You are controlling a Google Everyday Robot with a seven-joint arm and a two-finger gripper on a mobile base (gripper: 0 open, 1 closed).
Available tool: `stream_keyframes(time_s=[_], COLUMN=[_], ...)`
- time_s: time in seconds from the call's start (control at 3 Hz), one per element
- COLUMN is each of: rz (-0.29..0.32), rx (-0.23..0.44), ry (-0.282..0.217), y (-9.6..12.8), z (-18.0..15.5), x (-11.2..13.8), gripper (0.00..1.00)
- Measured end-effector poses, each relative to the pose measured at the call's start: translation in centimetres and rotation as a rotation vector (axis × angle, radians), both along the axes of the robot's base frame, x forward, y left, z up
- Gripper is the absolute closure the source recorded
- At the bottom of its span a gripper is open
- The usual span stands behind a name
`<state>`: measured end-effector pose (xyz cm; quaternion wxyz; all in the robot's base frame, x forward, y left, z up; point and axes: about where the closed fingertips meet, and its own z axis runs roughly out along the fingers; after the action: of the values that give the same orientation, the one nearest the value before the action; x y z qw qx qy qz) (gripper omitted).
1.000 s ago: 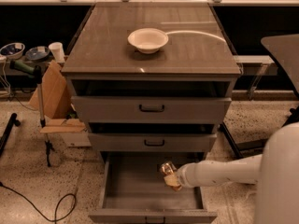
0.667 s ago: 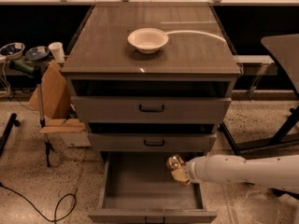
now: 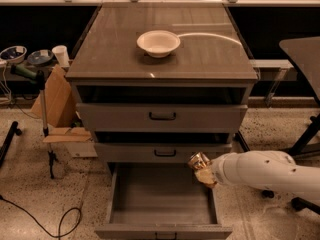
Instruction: Pick orange can from bottom drawer and place on counter
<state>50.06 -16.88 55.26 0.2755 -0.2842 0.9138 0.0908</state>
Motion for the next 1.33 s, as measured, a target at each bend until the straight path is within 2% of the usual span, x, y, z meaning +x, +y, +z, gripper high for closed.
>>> stream_keyframes(time_s=[0.67, 1.0, 1.33], rz=[-0.007, -0.006, -0.002], rx=[-0.129, -0.197, -0.263], ry=[-0.088, -0.128, -0.163], y=[-2.8, -2.9, -2.1], z=[12.8, 19.5, 25.6], x=[0.0, 1.0, 2.3], gripper=[1.00, 1.00, 1.00])
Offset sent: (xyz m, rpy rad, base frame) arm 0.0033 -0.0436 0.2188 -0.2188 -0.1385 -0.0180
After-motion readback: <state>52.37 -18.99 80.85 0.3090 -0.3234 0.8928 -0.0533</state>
